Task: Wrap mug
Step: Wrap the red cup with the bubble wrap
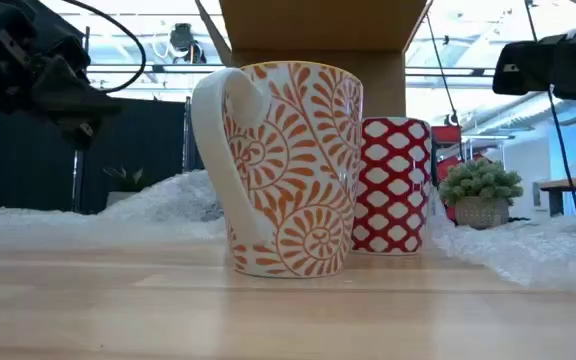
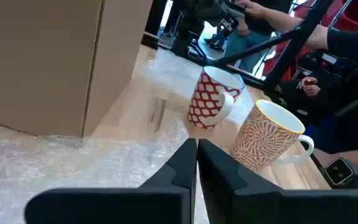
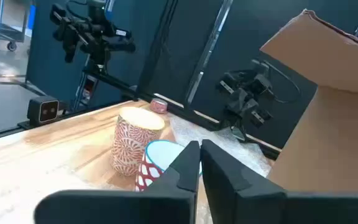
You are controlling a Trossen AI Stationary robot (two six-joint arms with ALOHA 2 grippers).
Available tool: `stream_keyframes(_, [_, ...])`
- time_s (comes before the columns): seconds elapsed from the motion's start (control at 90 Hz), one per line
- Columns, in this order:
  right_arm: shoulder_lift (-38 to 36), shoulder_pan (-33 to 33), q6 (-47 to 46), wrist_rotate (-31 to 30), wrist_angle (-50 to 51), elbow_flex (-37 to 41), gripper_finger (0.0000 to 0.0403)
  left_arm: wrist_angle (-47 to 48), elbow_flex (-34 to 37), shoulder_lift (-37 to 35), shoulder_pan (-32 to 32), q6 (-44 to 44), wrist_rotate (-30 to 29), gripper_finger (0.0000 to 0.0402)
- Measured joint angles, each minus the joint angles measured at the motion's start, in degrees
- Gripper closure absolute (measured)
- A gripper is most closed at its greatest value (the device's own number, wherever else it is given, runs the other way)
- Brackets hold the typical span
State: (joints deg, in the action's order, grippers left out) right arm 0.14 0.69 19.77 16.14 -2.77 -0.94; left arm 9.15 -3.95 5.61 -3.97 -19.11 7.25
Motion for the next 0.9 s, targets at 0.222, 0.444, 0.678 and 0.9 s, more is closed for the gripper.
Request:
stream_keyframes(0.222, [0.0, 0.0, 0.0, 0.0, 0.0, 0.0, 0.0401, 0.0, 0.0, 0.0, 0.0, 0.0, 0.0, 0.0398])
stream_keyframes(0.444, [0.0, 0.0, -1.4, 0.0, 0.0, 0.0, 0.0401, 0.0, 0.0, 0.0, 0.0, 0.0, 0.0, 0.0398])
stream_keyframes(0.678, [0.0, 0.0, -2.6, 0.0, 0.0, 0.0, 0.0401, 0.0, 0.0, 0.0, 0.0, 0.0, 0.0, 0.0398])
stream_keyframes(0.9, [0.0, 0.0, -2.6, 0.0, 0.0, 0.0, 0.0401, 0.0, 0.0, 0.0, 0.0, 0.0, 0.0, 0.0398])
